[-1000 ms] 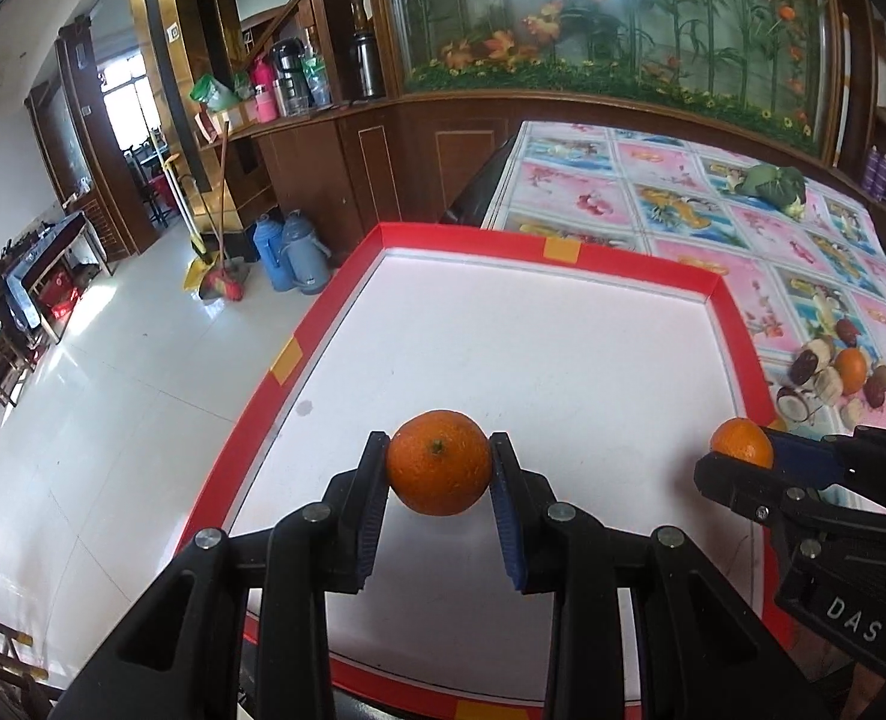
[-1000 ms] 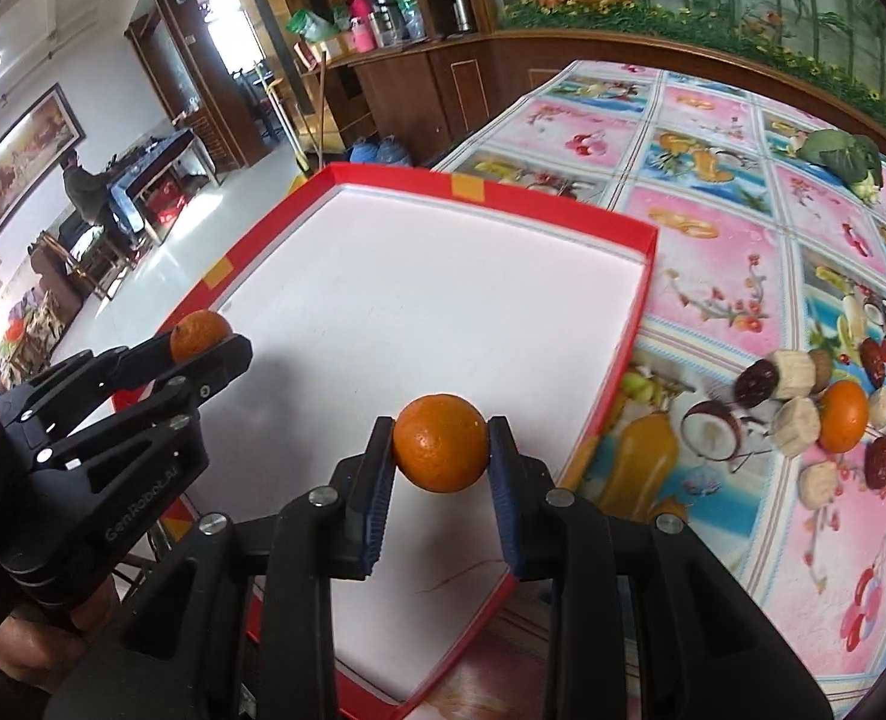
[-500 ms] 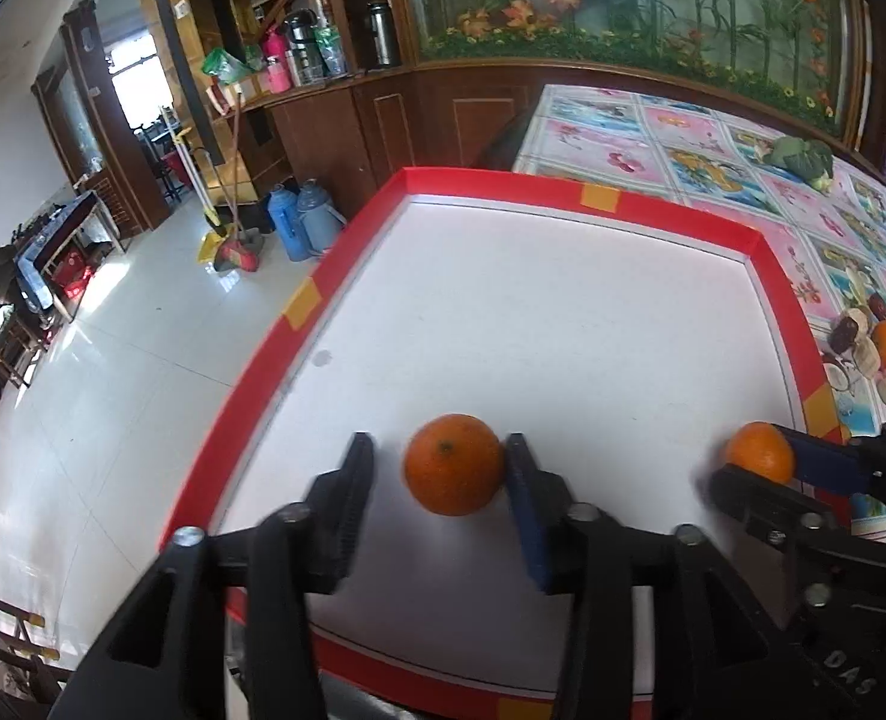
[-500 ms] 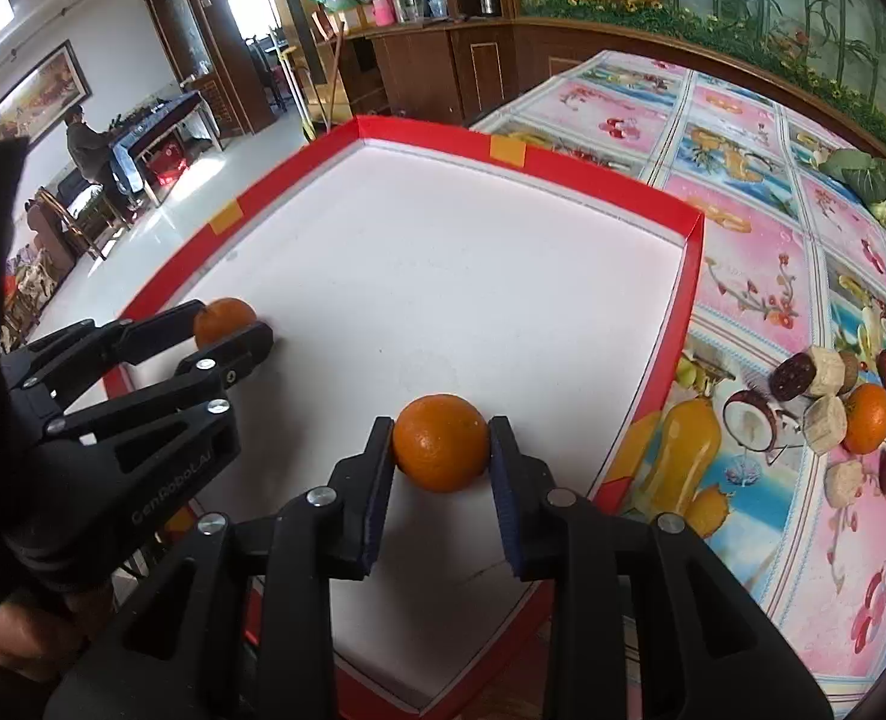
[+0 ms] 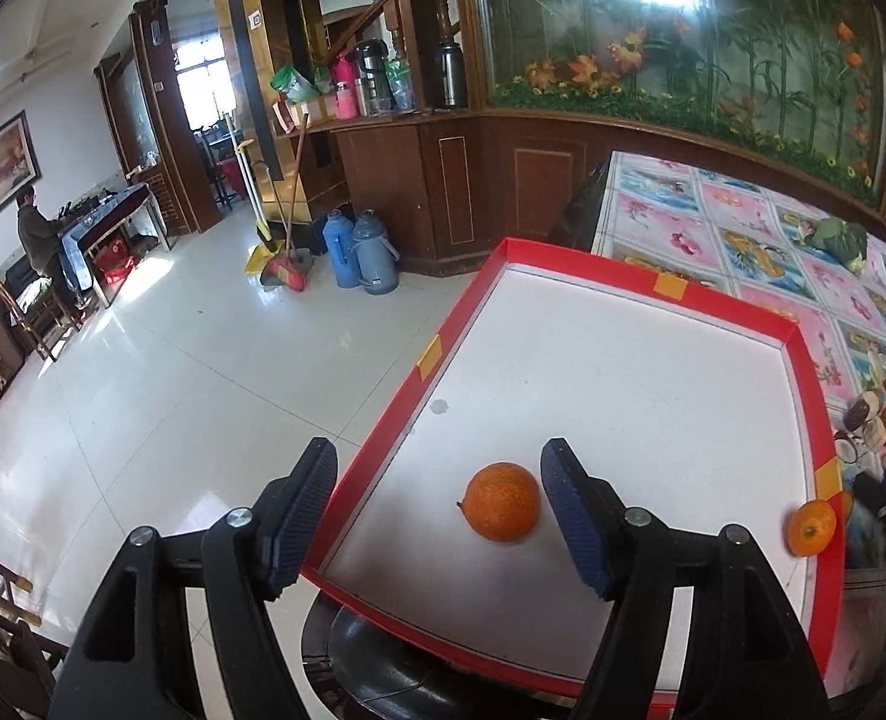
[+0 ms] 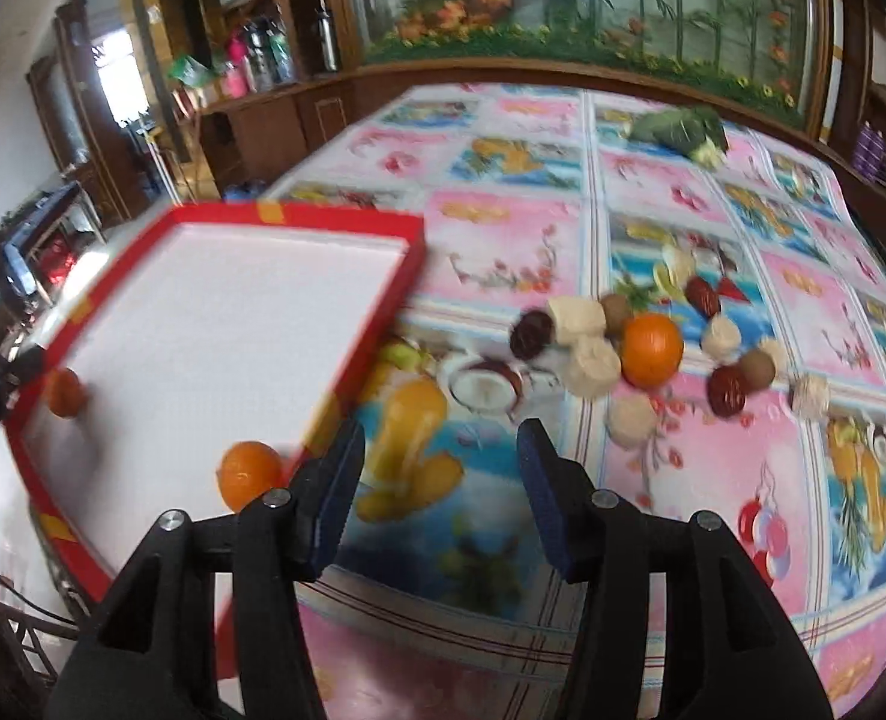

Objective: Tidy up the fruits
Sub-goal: 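Carry both oranges over the white tray and open both grippers to drop them, then move both open grippers back to the fruit on the tablecloth, then grasp a beige dried piece with each gripper, then carry the beige pieces over the white tray and open both grippers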

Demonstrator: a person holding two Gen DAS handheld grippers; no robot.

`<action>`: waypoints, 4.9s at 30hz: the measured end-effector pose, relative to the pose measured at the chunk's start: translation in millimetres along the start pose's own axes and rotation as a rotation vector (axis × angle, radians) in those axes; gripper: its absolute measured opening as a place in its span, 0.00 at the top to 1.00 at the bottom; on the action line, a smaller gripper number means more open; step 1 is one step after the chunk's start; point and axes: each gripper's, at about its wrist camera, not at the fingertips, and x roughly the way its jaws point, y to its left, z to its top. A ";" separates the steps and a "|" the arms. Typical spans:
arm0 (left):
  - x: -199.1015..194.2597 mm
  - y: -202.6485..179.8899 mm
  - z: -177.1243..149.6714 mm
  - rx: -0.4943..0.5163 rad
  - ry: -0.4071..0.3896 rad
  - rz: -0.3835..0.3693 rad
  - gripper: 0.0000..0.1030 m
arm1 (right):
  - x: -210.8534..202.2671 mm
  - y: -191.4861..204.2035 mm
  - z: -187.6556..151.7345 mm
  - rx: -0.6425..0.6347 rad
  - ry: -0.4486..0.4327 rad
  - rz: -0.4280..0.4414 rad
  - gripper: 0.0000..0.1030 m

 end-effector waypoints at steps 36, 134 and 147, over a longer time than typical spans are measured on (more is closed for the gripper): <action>-21.3 -220.7 -6.5 0.426 0.051 -0.307 0.25 | -32.4 -198.0 -7.5 0.114 -0.025 -0.063 0.48; -18.3 -228.2 53.2 0.390 -0.073 -0.378 0.73 | -27.3 -218.7 10.6 0.154 -0.219 -0.052 0.71; -39.7 -138.2 44.1 0.277 -0.145 -0.245 0.73 | -27.4 -125.3 17.0 0.147 -0.221 0.134 0.71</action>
